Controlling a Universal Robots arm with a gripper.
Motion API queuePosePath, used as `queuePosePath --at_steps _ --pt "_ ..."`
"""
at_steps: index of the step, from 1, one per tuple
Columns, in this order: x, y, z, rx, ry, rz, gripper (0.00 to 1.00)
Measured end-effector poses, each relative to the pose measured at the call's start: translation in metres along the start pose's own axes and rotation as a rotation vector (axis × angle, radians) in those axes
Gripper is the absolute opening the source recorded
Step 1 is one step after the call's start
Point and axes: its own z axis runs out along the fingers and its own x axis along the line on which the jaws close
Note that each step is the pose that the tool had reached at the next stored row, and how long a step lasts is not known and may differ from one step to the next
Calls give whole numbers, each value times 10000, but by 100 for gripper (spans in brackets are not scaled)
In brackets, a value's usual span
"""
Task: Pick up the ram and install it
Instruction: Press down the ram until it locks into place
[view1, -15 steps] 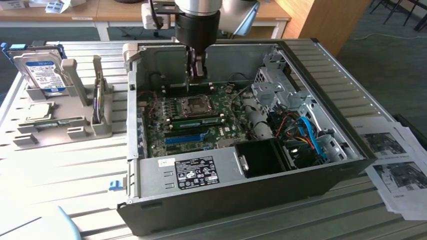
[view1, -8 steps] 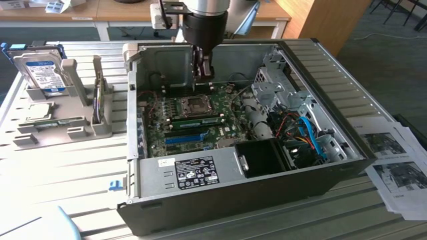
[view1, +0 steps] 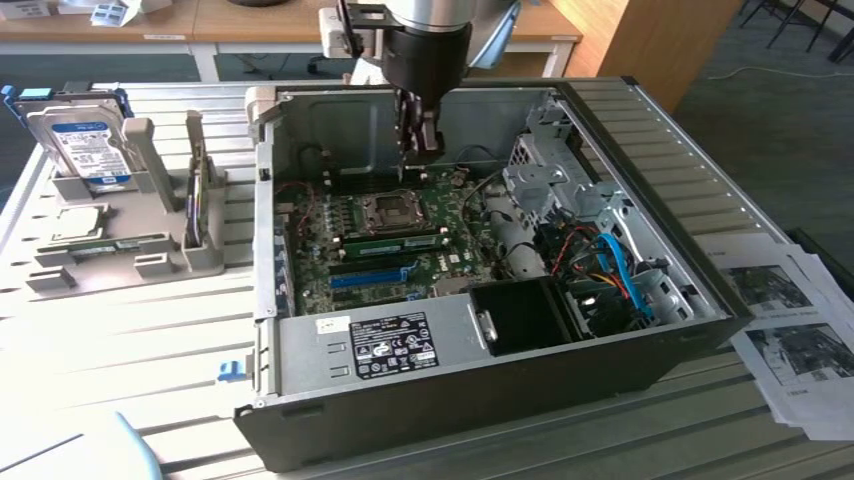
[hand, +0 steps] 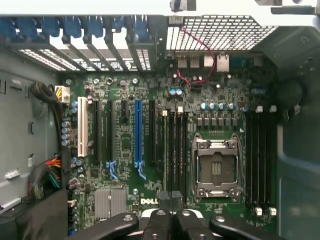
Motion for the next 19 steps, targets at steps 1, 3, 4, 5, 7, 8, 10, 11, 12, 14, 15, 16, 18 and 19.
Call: queuePosePath --at_steps 1,3,4,5,7,8,10,11,12,14,15,16,18,19 --pt "0 -1 0 0 0 0 9" --pt "-1 -1 0 0 1 2 9" --pt "-1 -2 0 0 1 1 9" --pt "-1 -1 -1 1 -1 2 9" --pt "-1 -2 -19 0 1 1 9" --pt "0 -1 -34 0 1 2 9" --pt "-1 -1 -72 0 1 2 9" --pt "0 -1 -91 0 3 2 9" --pt "0 -1 -109 1 2 1 9" --pt "0 0 -146 0 3 1 9" --pt "0 0 -164 0 3 1 9" --pt "0 0 -184 0 2 2 9" --pt "0 1 -220 0 2 2 9" --pt "0 1 -237 0 2 2 9"
